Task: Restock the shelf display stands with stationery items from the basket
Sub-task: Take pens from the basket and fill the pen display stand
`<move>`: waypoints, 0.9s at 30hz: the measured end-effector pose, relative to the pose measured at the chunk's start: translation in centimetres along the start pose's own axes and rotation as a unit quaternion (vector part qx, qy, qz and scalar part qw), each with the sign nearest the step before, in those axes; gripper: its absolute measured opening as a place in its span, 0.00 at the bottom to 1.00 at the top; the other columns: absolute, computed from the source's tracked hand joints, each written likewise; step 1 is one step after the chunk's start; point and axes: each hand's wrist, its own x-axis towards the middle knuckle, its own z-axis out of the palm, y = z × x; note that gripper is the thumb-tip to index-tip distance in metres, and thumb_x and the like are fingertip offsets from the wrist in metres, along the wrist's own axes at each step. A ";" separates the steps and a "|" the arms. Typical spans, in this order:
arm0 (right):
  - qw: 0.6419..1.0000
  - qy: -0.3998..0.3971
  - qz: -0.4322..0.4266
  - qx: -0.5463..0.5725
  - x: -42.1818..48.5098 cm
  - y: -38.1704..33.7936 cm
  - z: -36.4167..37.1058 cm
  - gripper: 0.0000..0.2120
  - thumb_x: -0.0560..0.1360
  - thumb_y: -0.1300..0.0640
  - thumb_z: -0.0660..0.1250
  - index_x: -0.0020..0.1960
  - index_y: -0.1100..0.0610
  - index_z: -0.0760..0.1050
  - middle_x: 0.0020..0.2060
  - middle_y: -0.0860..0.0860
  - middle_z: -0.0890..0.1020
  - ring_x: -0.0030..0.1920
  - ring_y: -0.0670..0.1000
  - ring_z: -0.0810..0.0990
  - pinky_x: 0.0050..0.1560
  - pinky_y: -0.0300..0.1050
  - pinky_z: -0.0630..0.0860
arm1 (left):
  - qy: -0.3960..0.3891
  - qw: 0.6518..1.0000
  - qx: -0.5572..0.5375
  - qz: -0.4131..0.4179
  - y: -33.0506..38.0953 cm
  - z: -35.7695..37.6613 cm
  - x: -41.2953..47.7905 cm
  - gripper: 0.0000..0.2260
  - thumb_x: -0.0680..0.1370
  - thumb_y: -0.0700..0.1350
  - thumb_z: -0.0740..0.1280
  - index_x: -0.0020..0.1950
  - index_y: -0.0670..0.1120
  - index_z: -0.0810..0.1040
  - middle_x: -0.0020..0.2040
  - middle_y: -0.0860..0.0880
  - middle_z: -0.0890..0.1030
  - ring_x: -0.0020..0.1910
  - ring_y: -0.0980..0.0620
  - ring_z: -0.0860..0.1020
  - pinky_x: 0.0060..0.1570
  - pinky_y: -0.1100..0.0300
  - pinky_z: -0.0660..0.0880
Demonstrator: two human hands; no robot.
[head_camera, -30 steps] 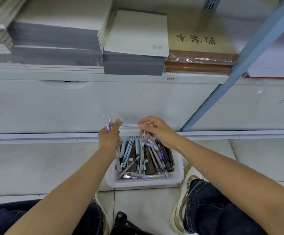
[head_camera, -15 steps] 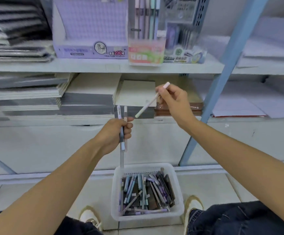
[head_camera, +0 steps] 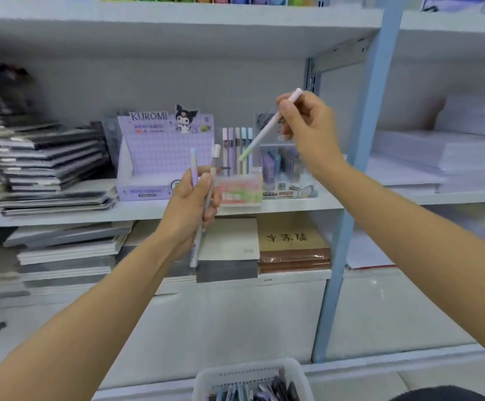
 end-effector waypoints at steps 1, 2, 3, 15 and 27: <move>1.000 0.000 0.007 -0.017 0.7 0.4 0.1 0.06 0.80 0.60 0.63 0.52 0.62 0.76 0.36 0.50 0.79 0.34 0.45 0.77 0.38 0.40 0.76 | 0.006 1.000 0.011 0.004 0.4 0.0 0.5 0.12 0.84 0.49 0.56 0.64 0.44 0.70 0.31 0.51 0.72 0.24 0.55 0.64 0.23 0.64 0.64; 0.999 -0.002 0.016 -0.033 1.3 0.9 0.2 0.06 0.80 0.60 0.63 0.52 0.61 0.77 0.38 0.51 0.79 0.35 0.46 0.77 0.39 0.40 0.76 | 0.008 1.000 0.012 0.003 0.8 -0.1 0.9 0.11 0.84 0.49 0.56 0.63 0.45 0.71 0.31 0.52 0.71 0.24 0.56 0.63 0.22 0.65 0.63; 0.999 -0.007 0.024 -0.047 1.8 1.5 0.3 0.06 0.80 0.60 0.63 0.52 0.61 0.77 0.39 0.53 0.80 0.36 0.48 0.77 0.39 0.41 0.76 | 0.005 1.000 0.008 -0.002 1.1 -0.1 1.4 0.10 0.84 0.48 0.56 0.61 0.45 0.71 0.30 0.53 0.70 0.24 0.56 0.63 0.22 0.65 0.62; 0.978 -0.096 0.047 -0.181 4.4 6.7 3.3 0.05 0.78 0.61 0.66 0.51 0.61 0.80 0.40 0.49 0.80 0.40 0.40 0.76 0.39 0.24 0.70 | 0.005 0.997 -0.001 -0.077 1.5 -1.5 5.8 0.08 0.83 0.41 0.59 0.55 0.42 0.77 0.34 0.52 0.75 0.29 0.56 0.71 0.38 0.63 0.71; 0.951 -0.163 0.021 -0.260 5.6 7.8 4.2 0.08 0.78 0.57 0.66 0.52 0.61 0.80 0.43 0.53 0.83 0.43 0.47 0.79 0.48 0.40 0.76 | 0.025 0.999 0.002 -0.020 1.3 -2.1 6.9 0.12 0.83 0.52 0.59 0.55 0.48 0.79 0.29 0.50 0.75 0.24 0.53 0.73 0.26 0.62 0.73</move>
